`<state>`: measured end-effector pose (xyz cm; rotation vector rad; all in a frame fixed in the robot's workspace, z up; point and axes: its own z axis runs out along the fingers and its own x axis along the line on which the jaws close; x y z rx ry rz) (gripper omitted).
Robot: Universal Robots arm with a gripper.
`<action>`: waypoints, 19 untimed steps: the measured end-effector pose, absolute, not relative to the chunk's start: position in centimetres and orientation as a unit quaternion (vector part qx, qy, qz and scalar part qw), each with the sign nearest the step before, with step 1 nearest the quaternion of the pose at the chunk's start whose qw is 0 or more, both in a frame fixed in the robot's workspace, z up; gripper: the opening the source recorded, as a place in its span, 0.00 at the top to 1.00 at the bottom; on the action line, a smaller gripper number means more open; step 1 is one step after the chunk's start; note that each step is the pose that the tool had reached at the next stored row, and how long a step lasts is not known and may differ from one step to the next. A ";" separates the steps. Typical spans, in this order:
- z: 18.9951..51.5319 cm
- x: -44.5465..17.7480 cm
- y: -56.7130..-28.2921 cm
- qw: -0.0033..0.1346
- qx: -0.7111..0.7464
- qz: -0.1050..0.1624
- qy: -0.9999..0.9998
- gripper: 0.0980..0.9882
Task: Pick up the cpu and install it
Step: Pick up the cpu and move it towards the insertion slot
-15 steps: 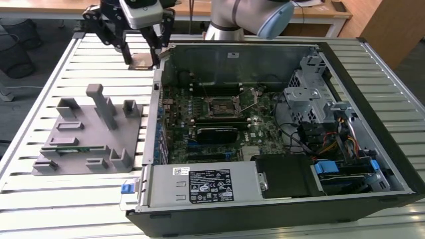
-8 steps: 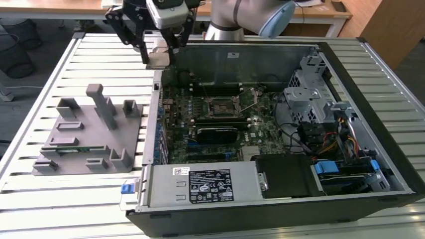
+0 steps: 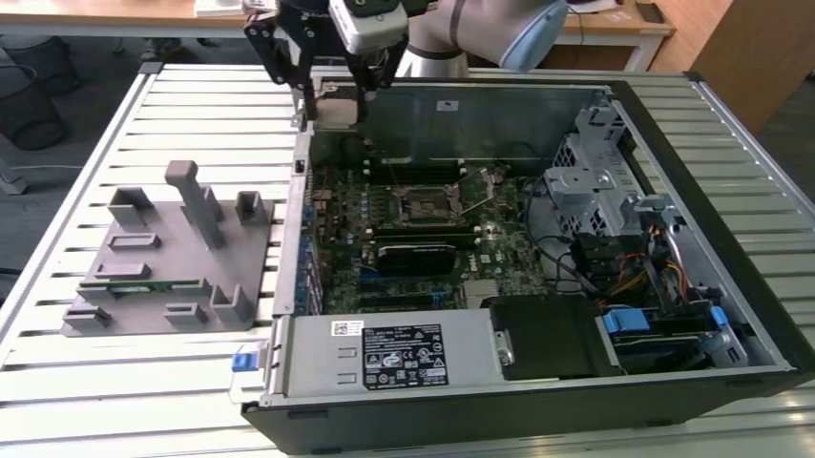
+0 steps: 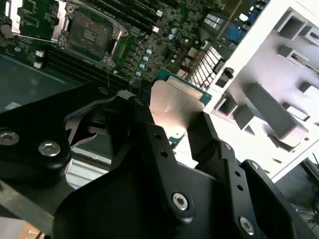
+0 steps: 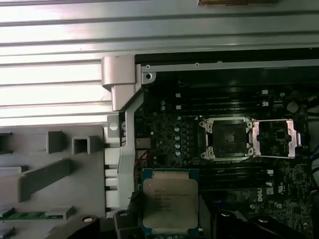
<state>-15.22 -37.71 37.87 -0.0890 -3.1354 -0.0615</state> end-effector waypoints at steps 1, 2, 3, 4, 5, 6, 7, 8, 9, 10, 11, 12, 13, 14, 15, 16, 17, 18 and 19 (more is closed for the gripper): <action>37.8 -14.8 -37.7 0.002 -0.028 -0.020 -0.999 0.51; 37.8 -14.4 -37.6 0.002 -0.028 -0.020 -0.999 0.51; 37.8 -14.0 -37.5 0.002 -0.028 -0.020 -0.999 0.51; 37.8 -13.7 -37.5 0.002 -0.028 -0.020 -0.999 0.51; 37.8 -13.3 -37.4 0.002 -0.028 -0.020 -0.999 0.51; 37.7 -12.9 -37.3 0.002 -0.028 -0.020 -0.999 0.51; 37.7 -12.6 -37.2 0.002 -0.028 -0.020 -0.999 0.51; 37.7 -12.3 -37.1 0.002 -0.029 -0.020 -0.999 0.51; 37.7 -12.0 -37.0 0.002 -0.029 -0.020 -0.999 0.51; 37.7 -11.7 -37.0 0.002 -0.029 -0.020 -0.999 0.51; 37.7 -11.5 -36.9 0.002 -0.030 -0.020 -0.999 0.51; 37.6 -11.2 -36.8 0.002 -0.030 -0.020 -0.999 0.51; 37.6 -11.0 -36.8 0.002 -0.030 -0.020 -0.999 0.51; 37.6 -10.8 -36.8 0.002 -0.031 -0.020 -0.999 0.51; 37.6 -10.6 -36.7 0.002 -0.031 -0.020 -0.999 0.51; 37.6 -10.3 -36.7 0.001 -0.031 -0.020 -0.999 0.51; 37.6 -10.1 -36.6 0.001 -0.031 -0.020 -0.999 0.51; 37.6 -9.8 -36.6 0.001 -0.031 -0.020 -0.999 0.51; 37.6 -9.5 -36.6 0.001 -0.031 -0.020 -0.999 0.51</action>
